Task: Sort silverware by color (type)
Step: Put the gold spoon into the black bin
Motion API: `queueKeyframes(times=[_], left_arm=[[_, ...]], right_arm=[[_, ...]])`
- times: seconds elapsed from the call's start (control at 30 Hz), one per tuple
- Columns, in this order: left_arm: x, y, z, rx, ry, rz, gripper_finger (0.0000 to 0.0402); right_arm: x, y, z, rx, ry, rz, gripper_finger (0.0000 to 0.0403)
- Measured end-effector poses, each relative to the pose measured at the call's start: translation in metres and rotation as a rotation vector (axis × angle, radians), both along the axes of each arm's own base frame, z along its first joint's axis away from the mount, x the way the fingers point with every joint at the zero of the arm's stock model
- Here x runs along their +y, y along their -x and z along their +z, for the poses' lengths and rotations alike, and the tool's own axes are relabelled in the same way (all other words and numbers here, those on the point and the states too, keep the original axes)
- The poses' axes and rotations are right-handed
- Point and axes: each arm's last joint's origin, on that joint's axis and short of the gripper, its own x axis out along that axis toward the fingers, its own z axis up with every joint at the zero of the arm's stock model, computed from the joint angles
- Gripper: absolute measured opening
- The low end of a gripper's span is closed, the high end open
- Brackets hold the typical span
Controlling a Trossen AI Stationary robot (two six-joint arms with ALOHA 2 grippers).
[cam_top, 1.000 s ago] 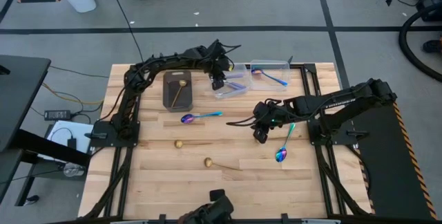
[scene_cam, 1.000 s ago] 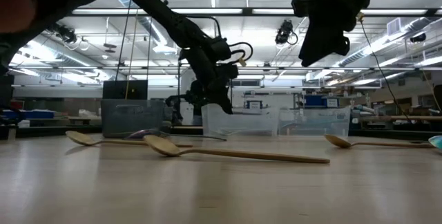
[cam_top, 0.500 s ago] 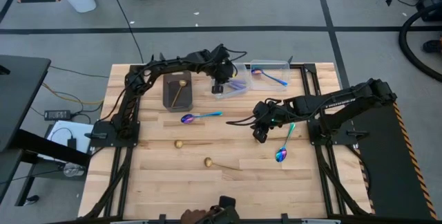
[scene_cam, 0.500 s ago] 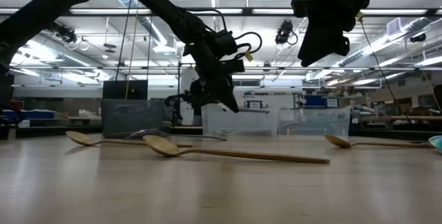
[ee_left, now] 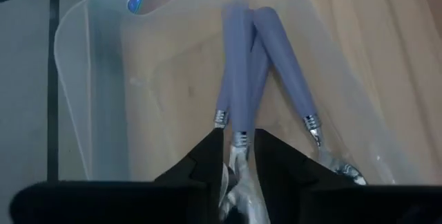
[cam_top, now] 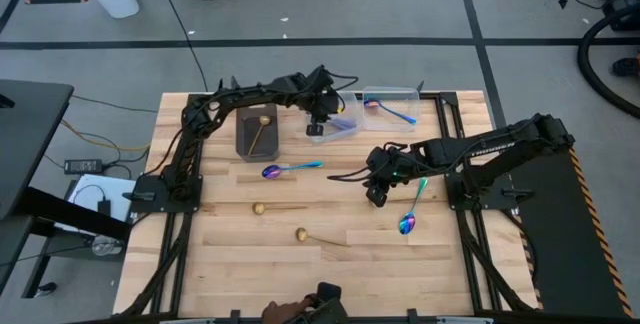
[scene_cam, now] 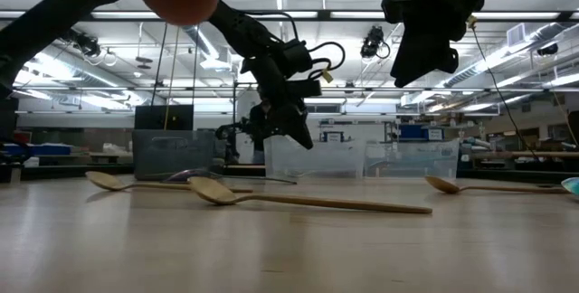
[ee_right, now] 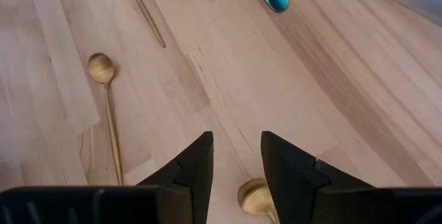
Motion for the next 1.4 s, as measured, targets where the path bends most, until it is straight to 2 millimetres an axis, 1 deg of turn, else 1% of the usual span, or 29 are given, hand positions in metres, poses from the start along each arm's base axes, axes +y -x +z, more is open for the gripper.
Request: queueKeyframes(times=[0.23, 0.43, 0.6, 0.7, 0.83, 0.9, 1.07, 1.3, 1.4], left_arm=[[0.001, 0.0, 0.0, 0.007, -0.013, 0.017, 0.0102], [0.002, 0.001, 0.002, -0.006, 0.007, 0.115, 0.0103], [-0.003, 0.008, 0.022, -0.035, 0.091, 0.252, 0.0103], [-0.011, 0.015, 0.035, -0.013, 0.139, 0.297, 0.0103], [-0.024, 0.027, 0.053, 0.028, 0.217, 0.31, 0.0103], [-0.031, 0.032, 0.059, 0.057, 0.258, 0.307, 0.0103], [-0.047, 0.04, 0.062, 0.149, 0.351, 0.335, 0.0103], [-0.071, 0.046, 0.057, 0.316, 0.405, 0.315, 0.0103], [-0.08, 0.046, 0.057, 0.354, 0.411, 0.299, 0.0103]], right_arm=[[0.0, 0.0, 0.0, 0.0, -0.001, 0.0, 0.0132], [0.0, 0.0, 0.0, 0.0, -0.001, 0.0, 0.0132], [0.001, 0.0, 0.0, 0.001, -0.015, 0.011, 0.0132], [0.001, 0.0, 0.0, 0.004, -0.029, 0.022, 0.0132], [0.001, 0.0, 0.0, 0.009, -0.027, 0.032, 0.0132], [0.001, 0.001, -0.001, 0.014, -0.018, 0.042, 0.0132], [0.001, 0.001, -0.001, 0.019, 0.01, 0.065, 0.0132], [0.0, 0.002, -0.001, 0.034, 0.035, 0.088, 0.0132], [0.0, 0.002, -0.001, 0.033, 0.055, 0.075, 0.0132]])
